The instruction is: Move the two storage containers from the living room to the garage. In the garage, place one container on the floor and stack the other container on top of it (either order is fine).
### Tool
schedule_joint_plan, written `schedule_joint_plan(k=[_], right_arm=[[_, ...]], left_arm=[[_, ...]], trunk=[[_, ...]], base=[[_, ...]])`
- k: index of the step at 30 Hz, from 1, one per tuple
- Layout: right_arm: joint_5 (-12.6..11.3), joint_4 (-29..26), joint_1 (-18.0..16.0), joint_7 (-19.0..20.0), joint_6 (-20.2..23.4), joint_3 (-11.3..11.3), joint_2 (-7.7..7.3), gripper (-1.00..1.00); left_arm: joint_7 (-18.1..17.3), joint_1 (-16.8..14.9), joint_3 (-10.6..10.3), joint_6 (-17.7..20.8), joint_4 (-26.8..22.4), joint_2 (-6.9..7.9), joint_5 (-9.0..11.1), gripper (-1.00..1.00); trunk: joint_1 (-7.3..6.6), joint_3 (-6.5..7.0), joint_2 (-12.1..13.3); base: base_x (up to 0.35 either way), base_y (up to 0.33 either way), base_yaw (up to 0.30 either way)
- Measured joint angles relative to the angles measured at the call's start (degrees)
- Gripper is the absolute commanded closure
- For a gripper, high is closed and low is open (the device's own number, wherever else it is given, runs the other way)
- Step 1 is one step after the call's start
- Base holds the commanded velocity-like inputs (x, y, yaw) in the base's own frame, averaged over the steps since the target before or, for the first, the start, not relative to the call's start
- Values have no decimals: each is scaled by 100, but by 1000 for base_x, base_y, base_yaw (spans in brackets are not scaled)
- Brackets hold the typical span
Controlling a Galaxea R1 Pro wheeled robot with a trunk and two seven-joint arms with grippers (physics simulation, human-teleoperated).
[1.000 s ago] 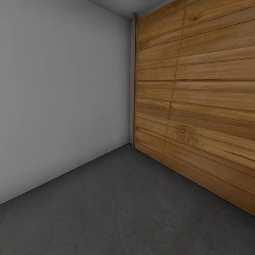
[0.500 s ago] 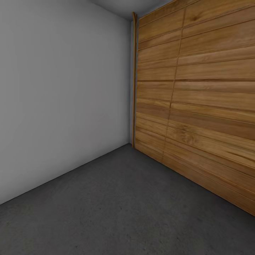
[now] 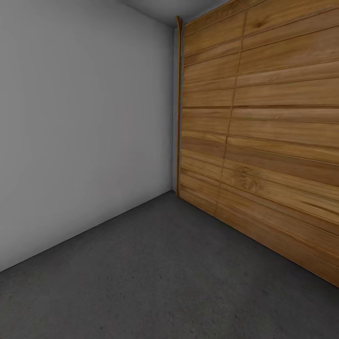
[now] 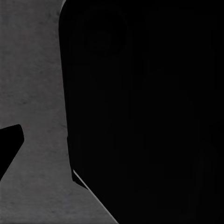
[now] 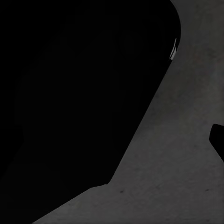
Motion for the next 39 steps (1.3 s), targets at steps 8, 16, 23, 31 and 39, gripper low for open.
schedule_joint_plan(k=[8,16,23,31,39], right_arm=[[0,0,0,0,0,-1,0,-100],[0,0,0,-4,0,3,0,-100],[0,0,0,-2,0,4,0,-100],[0,0,0,2,0,0,0,-100],[0,0,0,2,0,2,0,-100]], left_arm=[[0,0,-1,0,0,0,0,-100],[0,0,-2,0,0,13,0,-100],[0,0,8,0,0,15,0,-100],[0,0,10,0,-1,16,0,-100],[0,0,8,0,0,16,0,-100]], trunk=[[0,0,0],[0,0,0],[0,0,0],[0,0,0],[0,0,0]], base=[[0,0,0],[0,0,0],[0,0,0],[0,0,0],[0,0,0]])
